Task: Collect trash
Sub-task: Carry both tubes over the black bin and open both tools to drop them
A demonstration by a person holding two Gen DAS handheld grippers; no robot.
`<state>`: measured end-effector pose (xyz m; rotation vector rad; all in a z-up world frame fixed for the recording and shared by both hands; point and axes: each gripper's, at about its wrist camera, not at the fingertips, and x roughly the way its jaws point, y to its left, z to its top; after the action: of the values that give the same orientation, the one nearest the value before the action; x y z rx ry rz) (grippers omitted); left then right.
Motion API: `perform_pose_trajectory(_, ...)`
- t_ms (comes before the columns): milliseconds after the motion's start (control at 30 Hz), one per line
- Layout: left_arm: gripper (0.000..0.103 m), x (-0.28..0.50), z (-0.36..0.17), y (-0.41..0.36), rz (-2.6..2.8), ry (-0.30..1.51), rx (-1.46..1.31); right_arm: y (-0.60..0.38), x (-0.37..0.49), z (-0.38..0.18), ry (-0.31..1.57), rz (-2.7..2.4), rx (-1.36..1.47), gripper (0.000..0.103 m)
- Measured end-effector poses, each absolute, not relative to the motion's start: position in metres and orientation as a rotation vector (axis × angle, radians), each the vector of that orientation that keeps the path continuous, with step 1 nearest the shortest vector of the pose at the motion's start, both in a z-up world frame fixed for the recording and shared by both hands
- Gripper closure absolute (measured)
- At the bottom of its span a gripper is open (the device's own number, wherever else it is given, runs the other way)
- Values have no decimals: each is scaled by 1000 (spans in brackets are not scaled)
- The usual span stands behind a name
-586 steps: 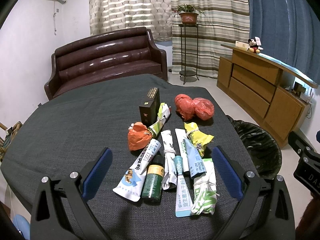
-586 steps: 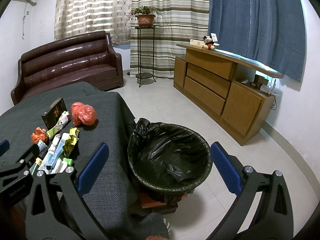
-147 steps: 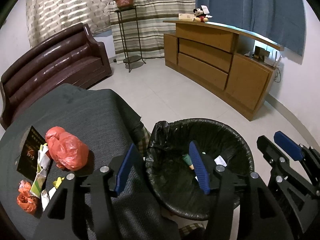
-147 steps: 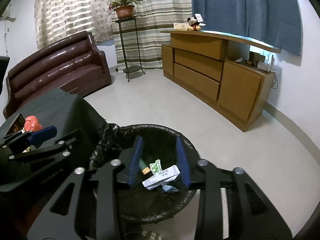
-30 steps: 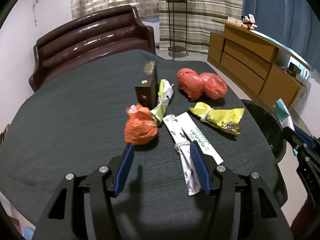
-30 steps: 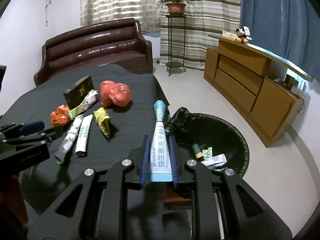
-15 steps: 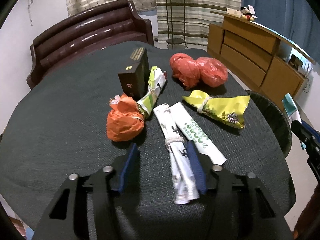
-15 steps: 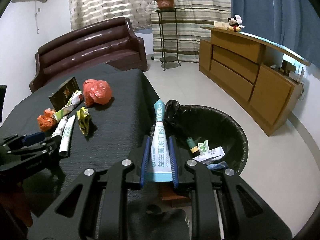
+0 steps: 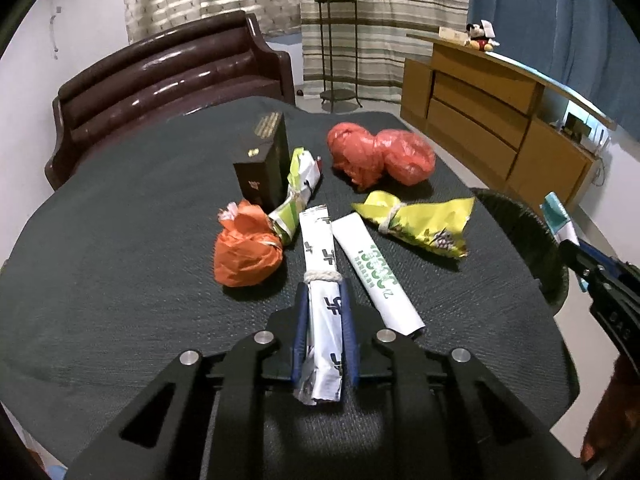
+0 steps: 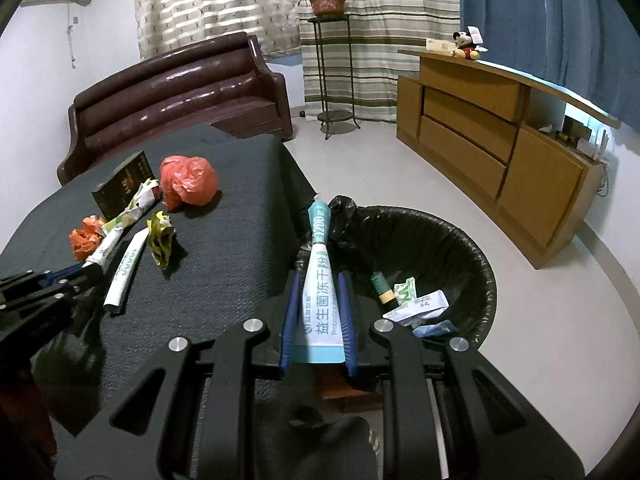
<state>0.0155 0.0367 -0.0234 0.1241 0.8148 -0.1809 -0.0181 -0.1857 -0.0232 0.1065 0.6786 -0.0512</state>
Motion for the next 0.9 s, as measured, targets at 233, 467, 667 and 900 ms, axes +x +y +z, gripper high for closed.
perform_pose_trajectory(233,86,5,-4,24,-227,746,126,-196,-18,-18,663,-83,109,84)
perform_pose_trajectory(467,86,16,6,-7,-292,702,137,-216,-14,-12,646,-131,113,84)
perform_pose_trajectory(667,86,33,4,-42,-346,696,156,-232,-6,-9,638,-170,112,84)
perform_pose_trajectory(900,86,45,-6,-83,-378,690,210,-253,3,-12,637,-213,125,84)
